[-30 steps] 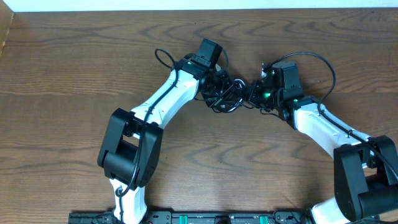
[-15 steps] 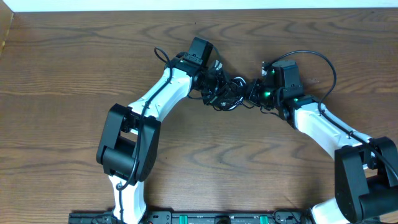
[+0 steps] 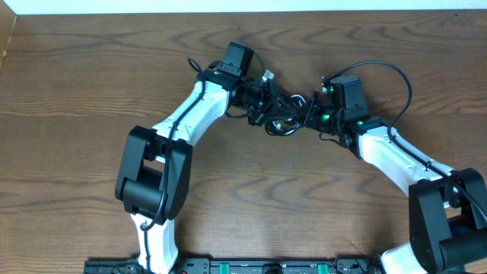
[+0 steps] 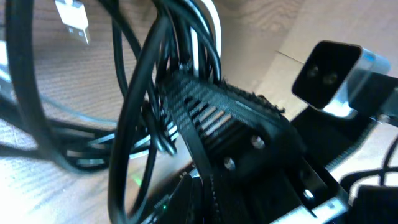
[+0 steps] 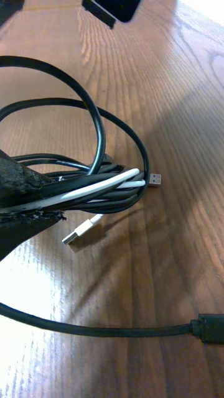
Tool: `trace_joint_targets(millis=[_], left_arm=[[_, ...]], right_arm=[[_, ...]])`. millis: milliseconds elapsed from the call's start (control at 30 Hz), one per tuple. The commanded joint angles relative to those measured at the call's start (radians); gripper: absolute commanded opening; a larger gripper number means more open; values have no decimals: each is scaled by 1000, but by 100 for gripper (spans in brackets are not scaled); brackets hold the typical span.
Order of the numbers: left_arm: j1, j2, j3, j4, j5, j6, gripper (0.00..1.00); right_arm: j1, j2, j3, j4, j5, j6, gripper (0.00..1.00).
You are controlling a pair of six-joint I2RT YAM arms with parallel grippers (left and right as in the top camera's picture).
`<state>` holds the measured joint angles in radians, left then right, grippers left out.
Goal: Untangle cables
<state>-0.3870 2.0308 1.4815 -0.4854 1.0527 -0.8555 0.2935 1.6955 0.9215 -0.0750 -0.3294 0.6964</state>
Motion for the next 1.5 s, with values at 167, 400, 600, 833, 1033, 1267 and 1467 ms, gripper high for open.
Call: trace_joint_targets(millis=[167, 400, 600, 833, 1033, 1267, 1467], left_arm=[[19, -11, 13, 1, -16, 25, 7], [19, -11, 13, -91, -280, 140, 7], [19, -11, 13, -210, -524, 223, 7], [19, -11, 13, -206, -539, 366, 7], [16, -11, 13, -207, -601, 365, 7], [15, -11, 13, -208, -601, 365, 7], [16, -11, 13, -221, -602, 374, 17]], right_arm=[[20, 6, -2, 5, 40, -25, 1], [-34, -11, 18, 65, -179, -103, 13], [-53, -10, 18, 7, -100, -136, 41], [-51, -10, 77, -89, -169, -210, 42], [5, -10, 287, -445, -78, -410, 40], [127, 5, 319, -558, 65, -516, 29], [199, 60, 319, -598, 183, -632, 22]])
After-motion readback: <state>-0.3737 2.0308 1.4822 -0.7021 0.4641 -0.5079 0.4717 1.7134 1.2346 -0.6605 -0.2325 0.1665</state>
